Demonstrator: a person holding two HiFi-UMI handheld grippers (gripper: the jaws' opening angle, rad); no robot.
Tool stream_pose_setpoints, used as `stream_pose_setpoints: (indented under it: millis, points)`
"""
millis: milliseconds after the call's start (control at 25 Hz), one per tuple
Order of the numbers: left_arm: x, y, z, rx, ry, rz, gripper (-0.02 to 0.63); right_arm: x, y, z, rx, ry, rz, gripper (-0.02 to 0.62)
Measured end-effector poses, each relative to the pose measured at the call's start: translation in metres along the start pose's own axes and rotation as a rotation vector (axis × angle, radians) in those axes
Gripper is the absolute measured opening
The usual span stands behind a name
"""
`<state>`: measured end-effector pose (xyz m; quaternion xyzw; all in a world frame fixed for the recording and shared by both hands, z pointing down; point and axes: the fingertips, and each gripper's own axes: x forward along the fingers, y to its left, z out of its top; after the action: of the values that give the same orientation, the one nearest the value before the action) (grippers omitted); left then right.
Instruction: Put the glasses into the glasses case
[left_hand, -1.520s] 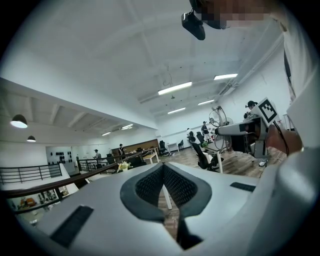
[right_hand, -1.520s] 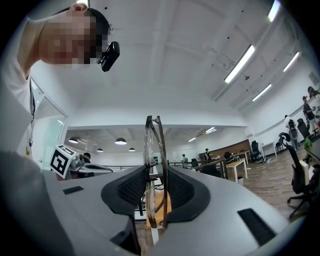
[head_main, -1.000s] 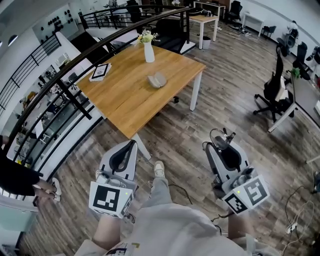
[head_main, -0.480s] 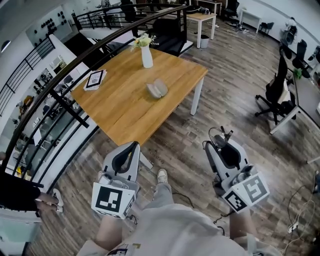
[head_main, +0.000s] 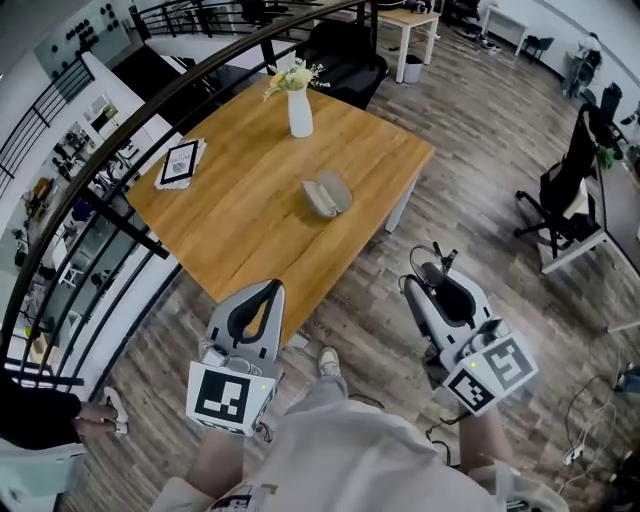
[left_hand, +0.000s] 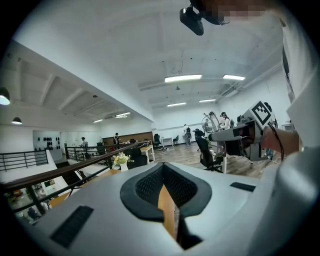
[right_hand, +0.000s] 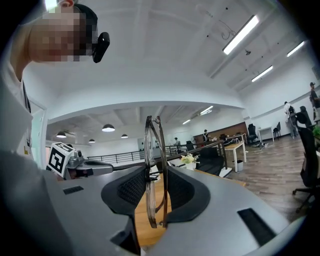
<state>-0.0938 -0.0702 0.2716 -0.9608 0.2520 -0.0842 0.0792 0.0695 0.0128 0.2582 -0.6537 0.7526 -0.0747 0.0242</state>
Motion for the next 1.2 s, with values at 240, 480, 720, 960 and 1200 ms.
stream_pose_setpoints:
  millis: [240, 480, 720, 960, 1200]
  points:
    - [0.036, 0.055, -0.022, -0.097, 0.071, -0.004, 0.017, 0.086, -0.013, -0.014, 0.025, 0.077, 0.025, 0.135]
    - [0.069, 0.081, -0.043, -0.117, 0.095, -0.002, 0.017, 0.142, -0.024, -0.031, 0.032, 0.139, 0.067, 0.136]
    - [0.104, 0.091, -0.048, -0.088, 0.111, 0.013, 0.017, 0.173, -0.056, -0.051, 0.067, 0.180, 0.081, 0.135]
    - [0.149, 0.095, -0.052, -0.105, 0.154, 0.096, 0.017, 0.214, -0.108, -0.060, 0.112, 0.201, 0.125, 0.135]
    - [0.199, 0.108, -0.070, -0.112, 0.174, 0.191, 0.017, 0.270, -0.152, -0.081, 0.122, 0.277, 0.240, 0.137]
